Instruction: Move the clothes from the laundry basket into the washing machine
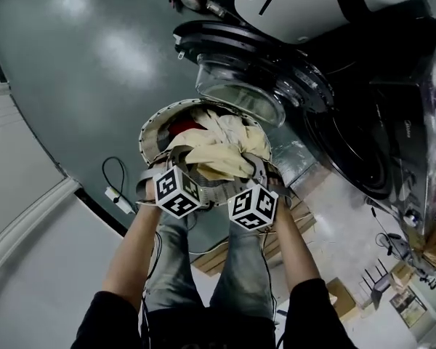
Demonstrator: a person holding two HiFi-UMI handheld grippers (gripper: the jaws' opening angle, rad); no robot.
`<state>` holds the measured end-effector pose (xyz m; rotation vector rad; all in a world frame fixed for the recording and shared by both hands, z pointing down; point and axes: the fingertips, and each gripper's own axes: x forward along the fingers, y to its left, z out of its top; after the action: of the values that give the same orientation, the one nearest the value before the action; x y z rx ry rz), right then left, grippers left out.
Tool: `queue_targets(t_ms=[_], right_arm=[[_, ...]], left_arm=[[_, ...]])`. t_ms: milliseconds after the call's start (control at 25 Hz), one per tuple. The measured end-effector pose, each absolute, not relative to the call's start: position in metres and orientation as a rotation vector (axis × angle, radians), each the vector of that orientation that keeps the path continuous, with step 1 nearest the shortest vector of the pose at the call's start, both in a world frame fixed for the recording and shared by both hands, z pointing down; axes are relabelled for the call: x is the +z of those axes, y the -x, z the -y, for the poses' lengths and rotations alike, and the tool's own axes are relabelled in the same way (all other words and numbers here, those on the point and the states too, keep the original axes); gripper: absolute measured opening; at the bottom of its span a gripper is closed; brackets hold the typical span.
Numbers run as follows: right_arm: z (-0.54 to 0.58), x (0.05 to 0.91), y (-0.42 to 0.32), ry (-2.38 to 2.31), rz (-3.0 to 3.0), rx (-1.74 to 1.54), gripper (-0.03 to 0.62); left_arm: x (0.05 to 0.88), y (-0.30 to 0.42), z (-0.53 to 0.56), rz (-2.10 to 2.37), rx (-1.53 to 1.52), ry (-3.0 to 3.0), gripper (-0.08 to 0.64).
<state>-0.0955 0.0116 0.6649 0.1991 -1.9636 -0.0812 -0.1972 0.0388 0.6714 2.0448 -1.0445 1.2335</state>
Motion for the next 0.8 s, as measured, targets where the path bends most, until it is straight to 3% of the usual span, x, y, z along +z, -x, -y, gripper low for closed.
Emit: queue_targets(t_ms=[800], right_arm=[[-0.009, 0.471, 0.076, -0.567, 1.998, -0.198, 0.104]], left_arm=[[0.503, 0.173, -0.032, 1.061, 1.136, -2.297, 0.035]])
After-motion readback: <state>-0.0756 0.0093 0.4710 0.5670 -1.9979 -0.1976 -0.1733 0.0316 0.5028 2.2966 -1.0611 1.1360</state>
